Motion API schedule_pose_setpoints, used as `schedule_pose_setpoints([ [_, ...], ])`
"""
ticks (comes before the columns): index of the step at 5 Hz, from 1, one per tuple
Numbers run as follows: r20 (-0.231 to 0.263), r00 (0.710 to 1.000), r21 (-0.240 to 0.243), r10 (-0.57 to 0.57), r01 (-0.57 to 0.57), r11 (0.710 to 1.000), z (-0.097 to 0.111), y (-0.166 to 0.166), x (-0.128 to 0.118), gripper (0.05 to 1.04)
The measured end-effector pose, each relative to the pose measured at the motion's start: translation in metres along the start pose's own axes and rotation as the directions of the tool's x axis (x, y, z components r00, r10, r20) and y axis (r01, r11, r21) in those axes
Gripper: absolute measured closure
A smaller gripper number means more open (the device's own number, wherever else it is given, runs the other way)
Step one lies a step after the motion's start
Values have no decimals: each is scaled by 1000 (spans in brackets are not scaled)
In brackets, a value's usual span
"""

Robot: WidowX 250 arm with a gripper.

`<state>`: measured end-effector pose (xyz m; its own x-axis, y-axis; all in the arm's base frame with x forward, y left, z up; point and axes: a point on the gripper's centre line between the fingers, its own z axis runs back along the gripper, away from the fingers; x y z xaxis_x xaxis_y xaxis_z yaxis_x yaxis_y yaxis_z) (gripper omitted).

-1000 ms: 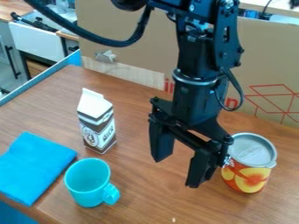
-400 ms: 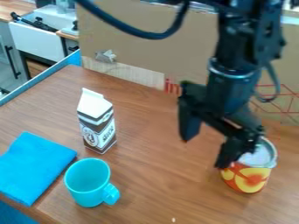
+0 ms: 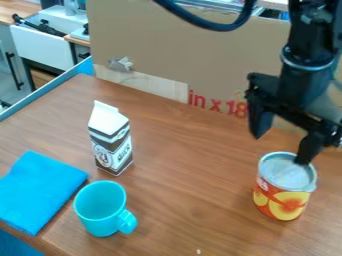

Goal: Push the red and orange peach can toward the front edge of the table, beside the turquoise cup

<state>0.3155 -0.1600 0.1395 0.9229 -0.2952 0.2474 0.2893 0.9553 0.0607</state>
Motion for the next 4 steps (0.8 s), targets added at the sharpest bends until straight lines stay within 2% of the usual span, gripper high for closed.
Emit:
schedule_pose_setpoints([
  [1,101,994,-43,33,-28,999,-3,1,24,75],
  [2,127,989,-47,81,-76,996,-24,3,40,75],
  [3,122,985,-35,118,-115,993,-44,2,52,75],
  [4,118,984,-39,136,-132,991,-56,0,64,75],
])
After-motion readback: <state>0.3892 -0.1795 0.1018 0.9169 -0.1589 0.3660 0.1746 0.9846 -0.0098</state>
